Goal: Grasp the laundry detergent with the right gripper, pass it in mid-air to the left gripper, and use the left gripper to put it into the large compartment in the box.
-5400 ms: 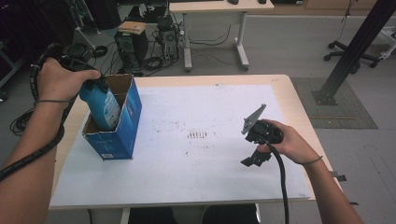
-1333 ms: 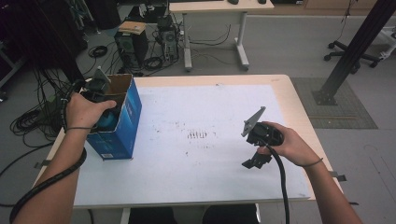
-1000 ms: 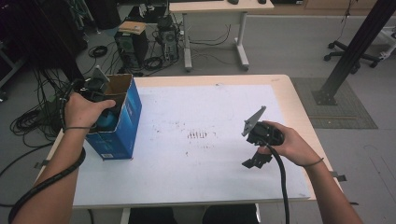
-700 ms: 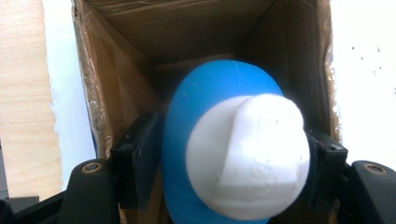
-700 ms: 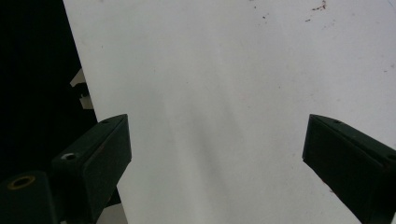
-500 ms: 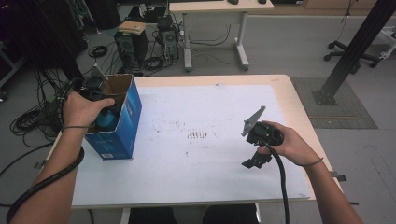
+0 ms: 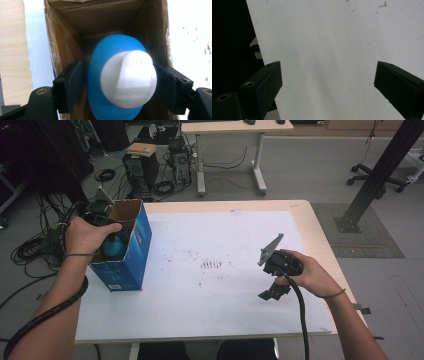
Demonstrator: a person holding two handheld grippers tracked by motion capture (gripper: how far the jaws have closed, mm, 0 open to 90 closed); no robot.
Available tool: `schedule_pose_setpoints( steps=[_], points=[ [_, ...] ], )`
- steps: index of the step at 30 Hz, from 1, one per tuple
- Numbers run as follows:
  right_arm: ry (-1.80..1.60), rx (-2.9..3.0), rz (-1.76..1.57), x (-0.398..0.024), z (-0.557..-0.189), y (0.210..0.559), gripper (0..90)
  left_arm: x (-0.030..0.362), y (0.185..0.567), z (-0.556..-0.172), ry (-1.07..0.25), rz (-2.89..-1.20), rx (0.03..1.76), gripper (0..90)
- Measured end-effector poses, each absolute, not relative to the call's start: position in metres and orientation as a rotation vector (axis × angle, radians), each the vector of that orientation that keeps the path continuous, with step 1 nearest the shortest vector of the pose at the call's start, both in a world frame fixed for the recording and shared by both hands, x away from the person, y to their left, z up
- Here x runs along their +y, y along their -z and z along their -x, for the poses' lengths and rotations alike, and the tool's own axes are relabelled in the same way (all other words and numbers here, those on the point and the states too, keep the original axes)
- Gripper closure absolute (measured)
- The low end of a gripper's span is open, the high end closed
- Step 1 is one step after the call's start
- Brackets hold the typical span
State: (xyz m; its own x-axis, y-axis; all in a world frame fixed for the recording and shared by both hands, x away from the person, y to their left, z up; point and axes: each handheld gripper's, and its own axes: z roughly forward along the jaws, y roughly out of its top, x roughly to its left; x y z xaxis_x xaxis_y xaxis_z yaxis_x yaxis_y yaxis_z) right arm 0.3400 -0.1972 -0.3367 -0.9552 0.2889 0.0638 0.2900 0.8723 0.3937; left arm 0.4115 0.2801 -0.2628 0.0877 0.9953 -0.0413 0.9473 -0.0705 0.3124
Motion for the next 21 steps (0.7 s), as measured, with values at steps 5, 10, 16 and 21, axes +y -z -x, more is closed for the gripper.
schedule_pose_setpoints(
  steps=[5, 10, 16, 21],
  points=[
    [0.637, -3.037, 0.473, -0.198, -0.340, 0.337, 7.9, 0.280, 0.259, -0.411, -0.270, -2.112, 1.939, 25.1],
    [0.635, -3.037, 0.472, -0.197, -0.340, 0.338, 7.9, 0.281, 0.255, -0.410, -0.278, -2.107, 1.937, 23.3],
    [0.633, -3.040, 0.468, -0.196, -0.340, 0.336, 7.9, 0.281, 0.247, -0.408, -0.281, -2.105, 1.924, 19.7],
    [0.633, -3.041, 0.468, -0.195, -0.340, 0.336, 7.9, 0.280, 0.241, -0.407, -0.292, -2.112, 1.913, 17.3]
  ],
)
